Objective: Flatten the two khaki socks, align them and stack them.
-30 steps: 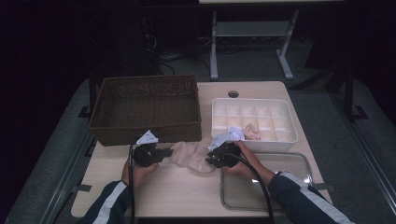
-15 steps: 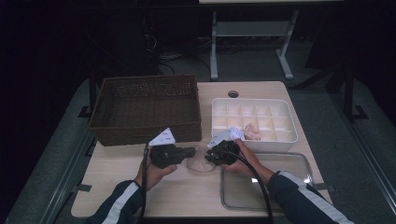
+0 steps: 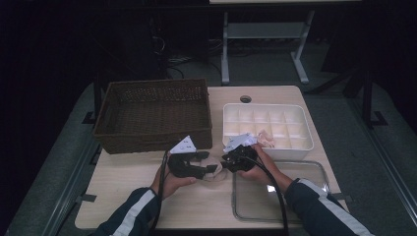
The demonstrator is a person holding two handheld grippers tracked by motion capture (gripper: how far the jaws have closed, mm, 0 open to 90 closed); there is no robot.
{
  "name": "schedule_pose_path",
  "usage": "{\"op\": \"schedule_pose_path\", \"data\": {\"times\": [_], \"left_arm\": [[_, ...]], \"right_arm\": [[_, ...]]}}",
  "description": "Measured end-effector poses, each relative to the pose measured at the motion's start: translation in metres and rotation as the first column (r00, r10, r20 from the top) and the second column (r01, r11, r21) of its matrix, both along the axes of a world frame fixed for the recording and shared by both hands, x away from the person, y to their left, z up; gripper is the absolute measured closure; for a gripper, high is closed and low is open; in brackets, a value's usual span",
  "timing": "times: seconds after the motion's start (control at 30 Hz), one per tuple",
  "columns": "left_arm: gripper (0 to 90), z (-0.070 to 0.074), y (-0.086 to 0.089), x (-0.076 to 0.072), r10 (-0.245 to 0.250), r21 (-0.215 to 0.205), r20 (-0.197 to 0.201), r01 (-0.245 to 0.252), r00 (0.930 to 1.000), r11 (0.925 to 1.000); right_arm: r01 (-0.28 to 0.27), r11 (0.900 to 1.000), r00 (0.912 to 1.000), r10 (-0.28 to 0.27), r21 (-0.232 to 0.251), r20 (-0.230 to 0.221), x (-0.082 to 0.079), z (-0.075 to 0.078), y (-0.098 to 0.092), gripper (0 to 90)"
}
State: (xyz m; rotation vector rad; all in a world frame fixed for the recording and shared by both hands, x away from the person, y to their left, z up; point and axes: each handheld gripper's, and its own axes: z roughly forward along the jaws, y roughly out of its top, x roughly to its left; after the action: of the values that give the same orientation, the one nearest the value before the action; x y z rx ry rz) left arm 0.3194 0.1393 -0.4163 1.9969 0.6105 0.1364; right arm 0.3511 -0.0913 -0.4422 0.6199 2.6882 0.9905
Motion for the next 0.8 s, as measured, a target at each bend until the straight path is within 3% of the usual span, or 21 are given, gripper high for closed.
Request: {"op": "schedule_pose_path", "data": {"times": [0.03,0.13,0.23,0.27,0.47,0.53,0.6,0.67,0.73,0.8], "left_arm": [[39.7,0.002,0.004,-0.001,0.014,-0.002,0.013,-0.014,0.9998,0.9999],[44.7,-0.001,0.013,-0.002,0.040,0.058,0.026,-0.042,0.9989,0.9974],[52.2,-0.016,0.015,-0.003,0.035,0.120,-0.008,-0.034,0.9994,0.9922],[52.4,-0.024,0.013,-0.003,0.025,0.158,-0.019,-0.021,0.9995,0.9872],[55.2,-0.040,-0.001,-0.003,-0.008,0.259,-0.002,0.008,1.0000,0.9657],[55.6,-0.043,-0.003,-0.003,0.005,0.265,0.000,-0.005,1.0000,0.9642],[54.3,-0.045,-0.003,-0.002,0.013,0.273,-0.006,-0.011,0.9999,0.9619],[48.9,-0.045,-0.001,-0.001,0.012,0.277,-0.004,-0.010,0.9999,0.9608],[42.3,-0.044,0.002,0.001,0.043,0.233,-0.016,-0.038,0.9990,0.9718],[37.4,-0.043,0.007,0.005,0.067,0.194,-0.025,-0.061,0.9974,0.9791]], "right_arm": [[0.009,1.000,1.0000,-0.009,0.004,-0.003,-0.001,0.002,-0.001,69.5],[0.026,1.000,0.9996,-0.026,0.011,0.009,-0.002,0.008,-0.004,69.9],[0.042,0.998,0.9985,-0.044,0.039,0.031,-0.004,0.018,-0.009,72.0],[0.045,0.997,0.9984,-0.047,0.064,0.031,-0.005,0.021,-0.010,73.2],[-0.047,0.996,0.9972,0.042,0.077,0.062,-0.019,0.028,0.003,79.9],[-0.060,0.995,0.9970,0.056,0.075,0.054,-0.022,0.025,0.009,80.3],[-0.079,0.996,0.9953,0.076,0.043,0.060,-0.021,0.019,0.014,80.2],[-0.074,0.997,0.9967,0.074,0.016,0.035,-0.022,0.012,0.019,79.2],[-0.090,0.995,0.9953,0.091,-0.045,0.033,-0.018,0.003,0.021,78.2],[-0.078,0.995,0.9967,0.080,-0.062,0.019,-0.014,-0.004,0.021,78.0]]}}
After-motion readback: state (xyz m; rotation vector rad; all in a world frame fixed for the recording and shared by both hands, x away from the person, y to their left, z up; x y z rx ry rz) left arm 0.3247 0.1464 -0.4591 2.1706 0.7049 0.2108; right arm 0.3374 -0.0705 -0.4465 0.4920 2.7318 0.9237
